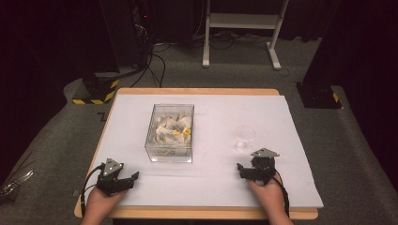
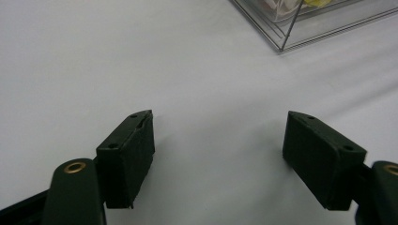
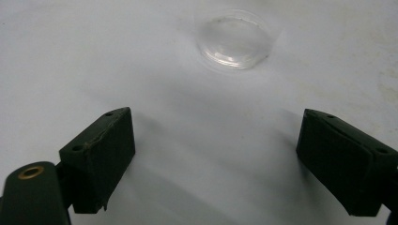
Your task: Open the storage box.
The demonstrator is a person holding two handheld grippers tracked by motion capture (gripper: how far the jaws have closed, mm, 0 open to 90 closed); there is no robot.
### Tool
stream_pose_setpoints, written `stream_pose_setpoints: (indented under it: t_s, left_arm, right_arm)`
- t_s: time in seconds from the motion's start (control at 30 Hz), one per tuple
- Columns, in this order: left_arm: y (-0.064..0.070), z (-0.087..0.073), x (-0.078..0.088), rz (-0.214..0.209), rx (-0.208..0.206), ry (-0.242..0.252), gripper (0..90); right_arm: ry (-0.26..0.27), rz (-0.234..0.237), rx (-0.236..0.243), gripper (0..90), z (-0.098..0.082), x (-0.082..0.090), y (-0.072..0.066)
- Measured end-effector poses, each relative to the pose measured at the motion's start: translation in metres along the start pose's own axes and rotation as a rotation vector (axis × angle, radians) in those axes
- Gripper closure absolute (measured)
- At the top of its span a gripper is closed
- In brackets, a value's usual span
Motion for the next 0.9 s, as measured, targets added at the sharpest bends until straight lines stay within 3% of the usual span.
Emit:
stream_pose_setpoints:
  t_s: [0.37,0.7,0.9]
  left_arm:
    - [-0.0005,0.0,0.0005,0.0,0.003,0.001,26.9]
    - [-0.0003,-0.0004,0.0052,0.004,-0.012,0.016,34.6]
    - [0.0047,-0.0008,0.0084,-0.013,-0.018,0.023,35.0]
  right_arm:
    - [-0.001,0.004,-0.002,11.4,-0.0001,0.0001,0.0001]
    - [-0.001,0.004,-0.001,11.5,-0.0002,0.0002,0.0]
    - [0.002,0.0,0.002,11.6,0.0,0.0001,0.0001]
Point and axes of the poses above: each handheld gripper's, and its own axes: x roughly backward along the jaws, z roughly out of its top, y roughly to its right, the point moved 6 cm from there along -x, roughly forward along the jaws, and after that the axes turned 10 degrees about -y, right-handed, at the moved point
